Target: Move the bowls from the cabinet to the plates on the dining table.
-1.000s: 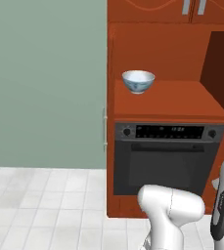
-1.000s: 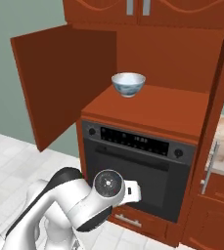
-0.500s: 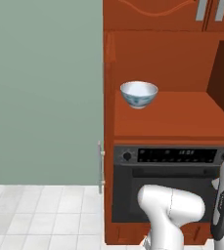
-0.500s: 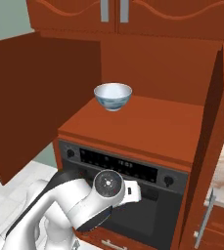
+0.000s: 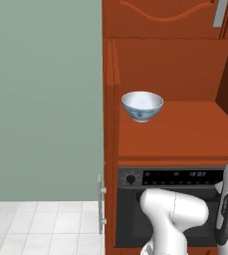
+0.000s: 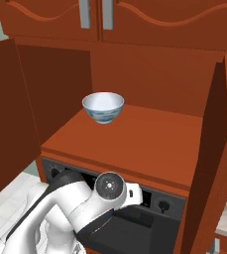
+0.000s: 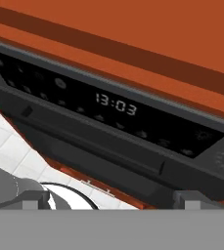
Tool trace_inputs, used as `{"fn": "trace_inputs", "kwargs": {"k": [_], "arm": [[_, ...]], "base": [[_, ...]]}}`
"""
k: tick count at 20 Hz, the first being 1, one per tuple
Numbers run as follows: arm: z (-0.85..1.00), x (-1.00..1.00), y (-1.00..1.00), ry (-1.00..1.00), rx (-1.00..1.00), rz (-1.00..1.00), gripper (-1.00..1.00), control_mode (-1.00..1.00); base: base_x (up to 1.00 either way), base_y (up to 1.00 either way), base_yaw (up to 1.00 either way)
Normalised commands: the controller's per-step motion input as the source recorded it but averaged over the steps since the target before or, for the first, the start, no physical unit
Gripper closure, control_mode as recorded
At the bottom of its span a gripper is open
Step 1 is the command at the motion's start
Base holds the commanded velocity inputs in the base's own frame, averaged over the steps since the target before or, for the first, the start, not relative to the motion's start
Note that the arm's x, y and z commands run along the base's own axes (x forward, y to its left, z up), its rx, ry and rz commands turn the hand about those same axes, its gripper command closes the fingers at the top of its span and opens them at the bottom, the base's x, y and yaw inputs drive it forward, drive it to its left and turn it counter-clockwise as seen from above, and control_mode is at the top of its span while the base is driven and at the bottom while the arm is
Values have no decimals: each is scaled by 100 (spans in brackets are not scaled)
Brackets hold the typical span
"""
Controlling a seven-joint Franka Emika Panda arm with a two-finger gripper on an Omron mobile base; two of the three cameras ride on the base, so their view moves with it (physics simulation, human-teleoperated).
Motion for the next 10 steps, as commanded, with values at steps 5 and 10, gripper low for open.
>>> {"fn": "trace_inputs", "kwargs": {"k": [5,10], "arm": [[1,4,0,0,0,-1,-100,-100],[24,29,21,-1,0,-13,-100,-100]], "base": [[0,0,0],[0,0,0]]}}
